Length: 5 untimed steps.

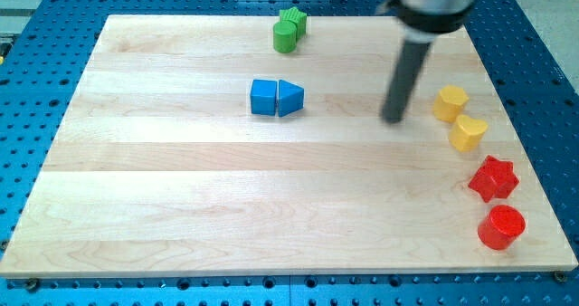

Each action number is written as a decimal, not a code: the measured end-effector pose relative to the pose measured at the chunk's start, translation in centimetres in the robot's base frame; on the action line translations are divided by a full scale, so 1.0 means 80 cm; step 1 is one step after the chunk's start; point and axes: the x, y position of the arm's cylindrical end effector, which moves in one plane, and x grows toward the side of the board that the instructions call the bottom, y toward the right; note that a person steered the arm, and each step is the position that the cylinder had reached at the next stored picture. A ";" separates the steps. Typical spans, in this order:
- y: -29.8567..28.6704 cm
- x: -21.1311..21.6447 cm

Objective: Separate the blue blocks

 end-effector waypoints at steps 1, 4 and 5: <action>-0.155 0.024; -0.032 -0.090; -0.076 -0.088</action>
